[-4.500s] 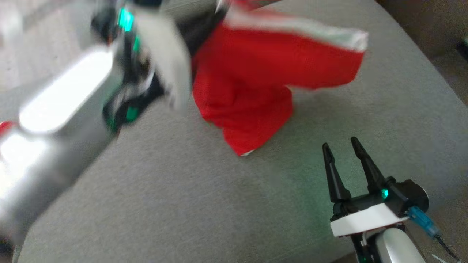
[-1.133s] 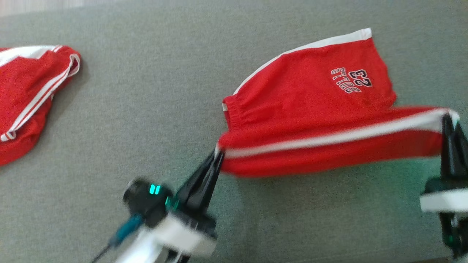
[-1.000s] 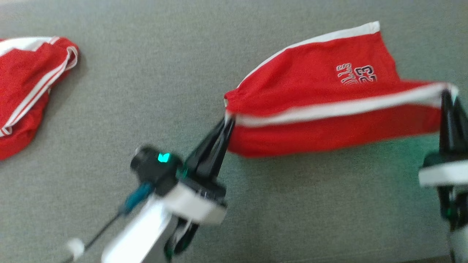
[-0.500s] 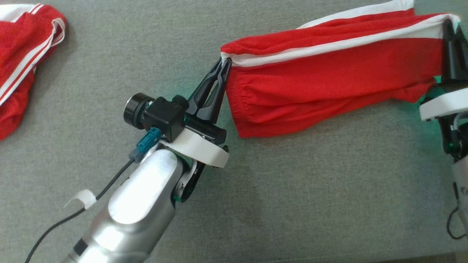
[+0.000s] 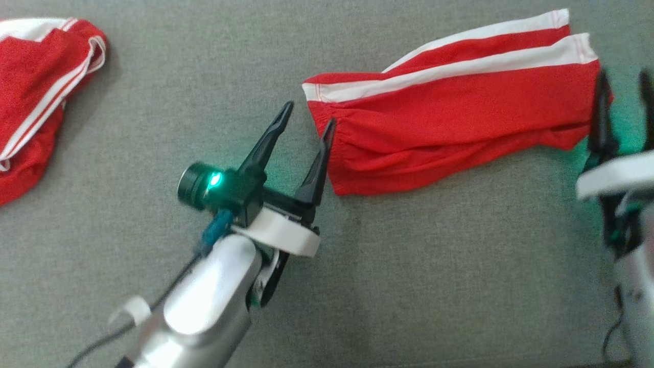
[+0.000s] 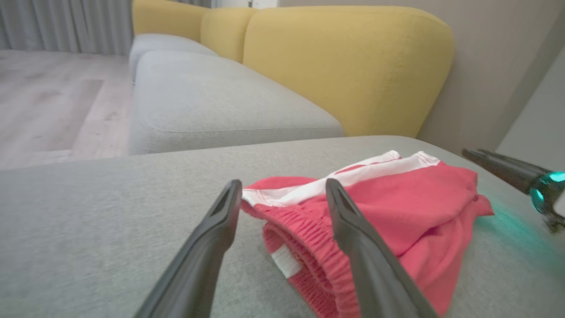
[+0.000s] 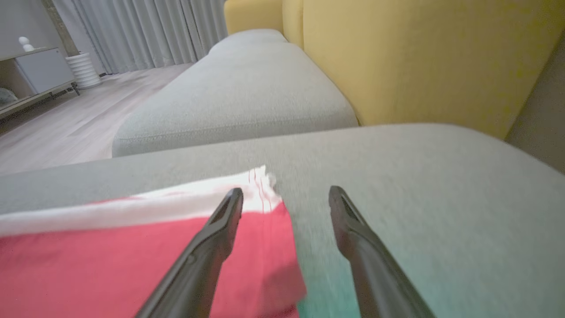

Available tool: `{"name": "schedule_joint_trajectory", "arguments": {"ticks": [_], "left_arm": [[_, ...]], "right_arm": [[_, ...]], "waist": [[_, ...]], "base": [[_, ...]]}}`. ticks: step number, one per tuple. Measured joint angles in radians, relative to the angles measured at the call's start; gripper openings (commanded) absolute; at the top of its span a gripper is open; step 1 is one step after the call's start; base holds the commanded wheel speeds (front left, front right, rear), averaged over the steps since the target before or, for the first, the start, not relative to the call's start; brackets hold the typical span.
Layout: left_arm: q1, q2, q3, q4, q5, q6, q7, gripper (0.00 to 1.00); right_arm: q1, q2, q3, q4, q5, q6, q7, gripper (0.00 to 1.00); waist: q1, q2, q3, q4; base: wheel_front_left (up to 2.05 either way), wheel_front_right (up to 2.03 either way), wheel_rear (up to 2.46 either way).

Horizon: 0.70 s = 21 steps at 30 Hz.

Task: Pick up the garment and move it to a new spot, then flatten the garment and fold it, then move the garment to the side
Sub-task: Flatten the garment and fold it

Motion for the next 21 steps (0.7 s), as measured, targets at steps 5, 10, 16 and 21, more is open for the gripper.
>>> {"name": "schedule_joint_trajectory", "arguments": {"ticks": [5,10,16,21], "left_arm": [[0.097,-0.018,0.069,-0.078,0.046,0.068,-0.014,1.0],[0.233,-0.057,0.184,-0.252,0.136,0.077,-0.019,1.0],[0.37,-0.073,0.235,-0.301,0.203,0.036,-0.019,1.0],[0.41,-0.082,0.254,-0.308,0.213,0.015,-0.019,1.0]], "right_arm": [[0.09,0.038,-0.035,0.023,0.017,0.0,0.0,1.0],[0.084,0.041,-0.102,0.029,0.017,0.0,0.0,1.0],[0.026,0.033,-0.208,0.167,0.019,0.0,0.011,1.0],[0.006,0.026,-0.219,0.31,0.015,0.0,0.108,0.48]], "waist": [[-0.0001,0.0,-0.032,0.009],[-0.0001,0.0,-0.053,0.053],[-0.0001,0.0,-0.079,0.122],[-0.0001,0.0,-0.105,0.176]], "base": [[0.0,0.0,0.0],[0.0,0.0,0.0],[0.0,0.0,0.0],[0.0,0.0,0.0]]}}
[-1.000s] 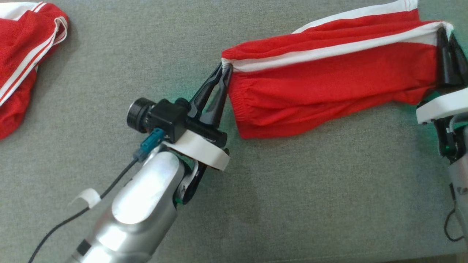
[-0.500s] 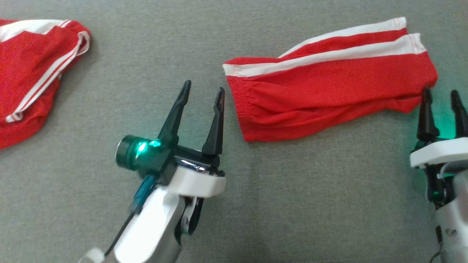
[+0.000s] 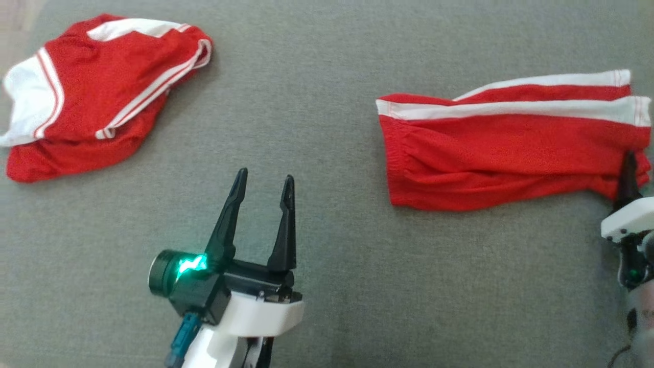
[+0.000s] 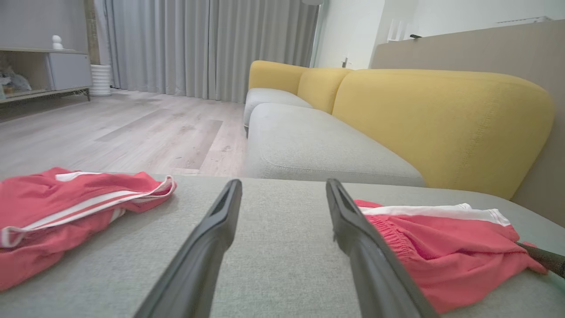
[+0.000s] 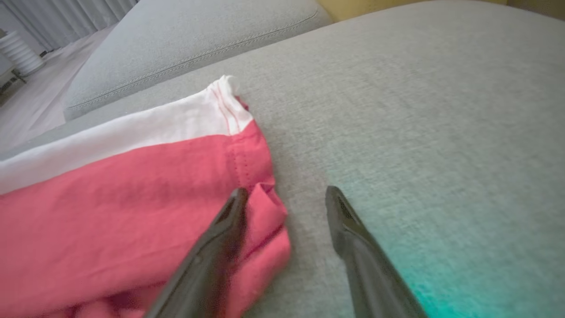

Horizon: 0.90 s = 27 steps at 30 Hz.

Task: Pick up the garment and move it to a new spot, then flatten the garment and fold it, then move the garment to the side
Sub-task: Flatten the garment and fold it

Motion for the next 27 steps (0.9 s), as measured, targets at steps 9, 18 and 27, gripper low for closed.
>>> {"name": "schedule_joint_trajectory", "arguments": {"ticks": [9,18,27], "left_arm": [[0.039,-0.001,0.032,-0.017,0.004,-0.001,0.0,1.0],[0.039,-0.002,0.06,-0.018,0.024,-0.026,0.0,1.0],[0.047,-0.002,0.065,-0.006,0.024,-0.035,0.0,1.0]], "right_arm": [[-0.027,0.02,0.039,0.049,0.043,0.0,-0.012,0.0],[-0.028,-0.081,0.055,0.038,0.026,0.0,-0.064,0.0],[-0.067,-0.043,0.187,-0.183,-0.037,0.0,-0.086,0.0]], "waist": [[0.0002,0.0,-0.035,-0.023],[0.0002,0.0,-0.048,-0.104],[0.0002,0.0,-0.073,-0.154]], "base": [[0.0,0.0,0.0],[0.0,0.0,0.0],[0.0,0.0,0.0]]}}
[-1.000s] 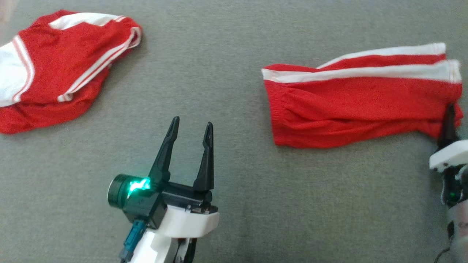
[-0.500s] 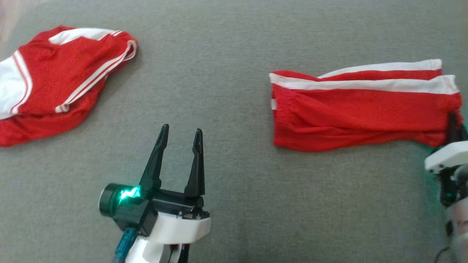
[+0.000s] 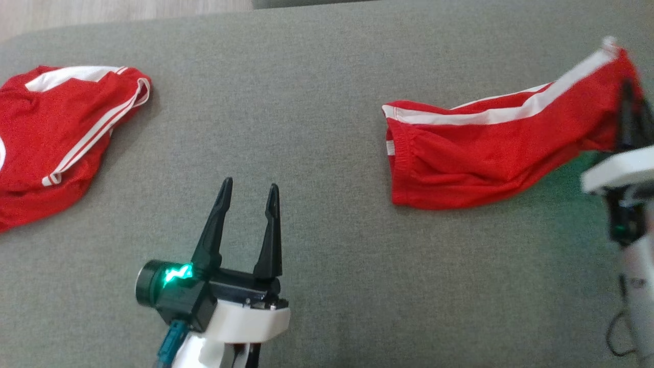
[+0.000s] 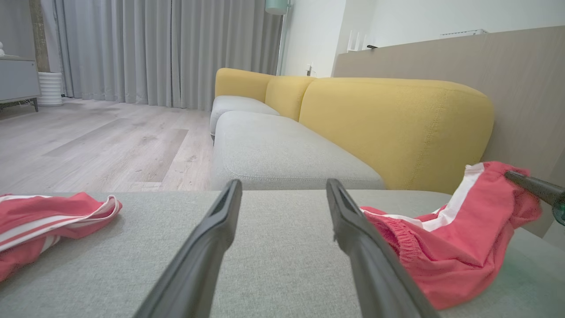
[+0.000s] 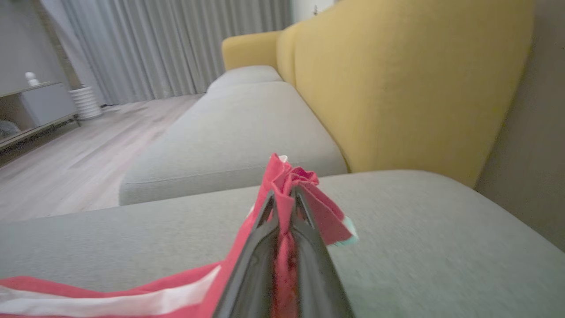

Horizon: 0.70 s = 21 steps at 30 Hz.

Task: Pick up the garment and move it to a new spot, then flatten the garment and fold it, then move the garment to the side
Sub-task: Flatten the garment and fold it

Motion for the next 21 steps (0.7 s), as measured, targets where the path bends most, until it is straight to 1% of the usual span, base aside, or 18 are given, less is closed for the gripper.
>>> {"name": "schedule_joint_trajectory", "arguments": {"ticks": [2,5,9,12,14,15,16,21], "left_arm": [[0.009,0.0,-0.001,0.009,0.0,-0.008,0.0,1.0],[0.013,0.0,-0.004,0.014,-0.001,-0.009,0.0,1.0],[0.014,0.0,-0.006,0.014,-0.005,-0.008,0.0,1.0],[0.026,0.0,-0.012,0.014,-0.012,-0.008,0.0,1.0],[0.033,0.0,-0.019,0.015,-0.015,-0.007,0.0,1.0],[0.033,0.0,-0.022,0.015,-0.022,-0.007,0.0,1.0],[0.033,0.0,-0.025,0.015,-0.026,-0.006,0.0,1.0],[0.034,0.0,-0.029,0.015,-0.028,-0.006,0.0,1.0]], "right_arm": [[-0.001,0.025,0.046,-0.051,-0.042,0.0,0.003,0.0],[0.003,0.069,0.124,-0.127,-0.103,0.0,0.037,0.0],[0.041,0.127,0.277,-0.202,-0.167,0.0,0.091,0.0],[0.094,0.157,0.418,-0.213,-0.169,0.0,0.143,0.0],[0.134,0.165,0.483,-0.211,-0.16,0.0,0.163,0.0],[0.15,0.166,0.497,-0.21,-0.152,0.0,0.165,0.18],[0.162,0.165,0.503,-0.209,-0.148,0.0,0.163,1.0],[0.191,0.156,0.488,-0.244,-0.119,0.0,0.106,1.0]], "waist": [[0.0,0.0,-0.011,-0.001],[-0.0001,0.0,-0.026,0.008],[-0.0001,0.0,-0.039,0.031],[-0.0001,0.0,-0.045,0.048],[-0.0001,0.0,-0.045,0.061],[-0.0001,0.0,-0.046,0.066],[-0.0001,0.0,-0.047,0.071],[0.0,0.0,-0.064,0.082]], "base": [[0.0,0.0,0.0],[0.0,0.0,0.0],[0.0,0.0,0.0],[0.0,0.0,0.0],[0.0,0.0,0.0],[0.0,0.0,0.0],[0.0,0.0,0.0],[0.0,0.0,0.0]]}}
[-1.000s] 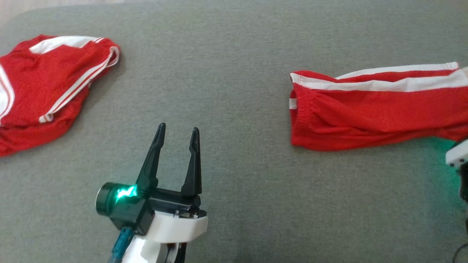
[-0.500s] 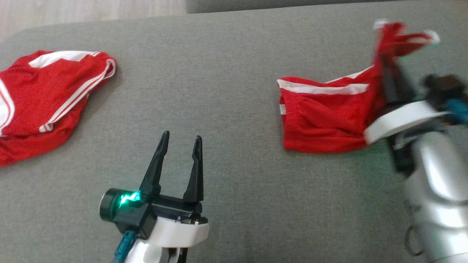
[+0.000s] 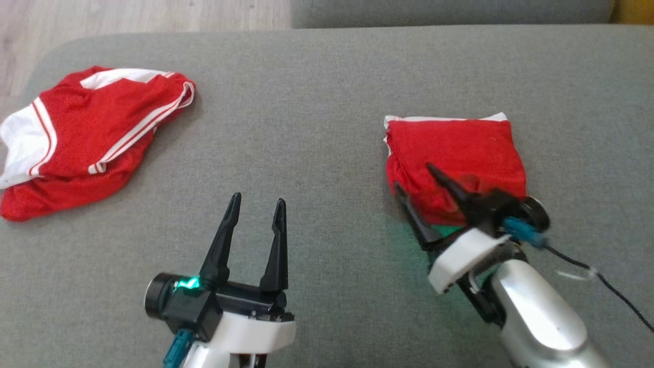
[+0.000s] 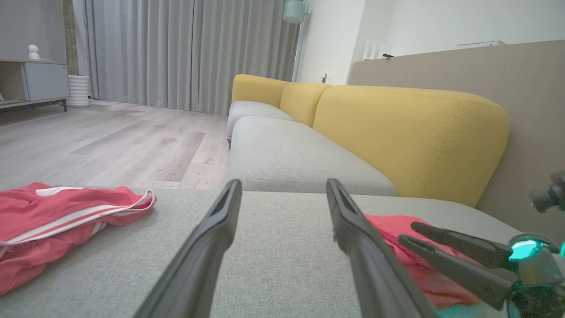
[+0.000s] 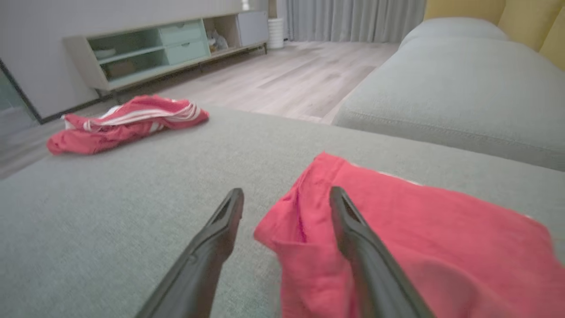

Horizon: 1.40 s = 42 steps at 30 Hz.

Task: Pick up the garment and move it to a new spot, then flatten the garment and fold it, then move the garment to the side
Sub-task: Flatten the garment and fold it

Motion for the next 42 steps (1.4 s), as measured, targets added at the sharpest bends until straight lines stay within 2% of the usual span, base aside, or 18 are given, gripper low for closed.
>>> {"name": "schedule_joint_trajectory", "arguments": {"ticks": [3,9,12,13,17,20,25,31,34,37,40,42], "left_arm": [[0.009,0.0,0.001,-0.001,0.0,0.0,0.0,1.0],[0.06,0.0,0.014,-0.002,0.0,0.004,0.0,1.0],[0.064,0.0,0.025,-0.007,0.0,0.004,0.0,1.0],[0.066,0.0,0.027,-0.008,0.0,0.004,0.0,1.0],[0.076,0.0,0.028,-0.01,0.0,0.004,0.0,1.0],[0.075,0.0,0.027,-0.011,0.0,0.003,0.0,1.0],[0.069,0.0,0.012,-0.01,-0.014,0.003,0.0,1.0],[0.042,0.0,-0.004,-0.009,-0.028,0.011,0.0,1.0],[0.034,0.0,-0.005,-0.01,-0.028,0.017,0.0,1.0],[0.034,0.0,-0.005,-0.01,-0.028,0.017,0.0,1.0],[0.034,0.0,-0.004,-0.011,-0.028,0.017,0.0,1.0],[0.034,0.0,-0.004,-0.011,-0.028,0.017,0.0,1.0]], "right_arm": [[0.033,0.0,-0.05,-0.027,0.009,0.0,-0.022,1.0],[0.166,0.007,-0.246,-0.127,0.004,0.0,-0.074,1.0],[0.201,0.017,-0.286,-0.16,-0.01,0.0,-0.09,0.98],[0.206,0.018,-0.295,-0.166,-0.013,0.0,-0.095,0.0],[0.2,0.02,-0.306,-0.14,-0.013,0.0,-0.106,0.0],[0.148,0.02,-0.3,-0.061,-0.013,0.0,-0.106,0.0],[-0.027,0.035,-0.216,0.141,-0.015,0.0,-0.115,0.0],[-0.042,0.063,-0.118,0.286,0.006,0.0,-0.124,0.0],[-0.04,0.069,-0.03,0.278,0.041,0.0,-0.125,0.0],[-0.018,0.076,0.046,0.202,0.067,0.0,-0.125,0.0],[0.023,0.071,0.092,0.108,0.094,0.0,-0.125,0.0],[0.058,0.062,0.087,0.039,0.1,0.0,-0.125,0.0]], "waist": [[0.0,0.0,-0.012,0.003],[-0.0001,0.0,-0.044,0.011],[-0.0001,0.0,-0.056,0.007],[-0.0001,0.0,-0.058,0.006],[-0.0001,0.0,-0.053,0.012],[0.0,0.0,-0.041,0.025],[0.0,0.0,-0.018,0.064],[0.0001,0.0,0.011,0.097],[0.0001,0.0,0.021,0.103],[0.0001,0.0,0.024,0.099],[0.0001,0.0,0.021,0.092],[0.0,0.0,0.017,0.088]], "base": [[0.0,0.0,0.0],[0.0,0.0,0.0],[0.0,0.0,0.0],[0.0,0.0,0.0],[0.0,0.0,0.0],[0.0,0.0,0.0],[0.0,0.0,0.0],[0.0,0.0,0.0],[0.0,0.0,0.0],[0.0,0.0,0.0],[0.0,0.0,0.0],[0.0,0.0,0.0]]}}
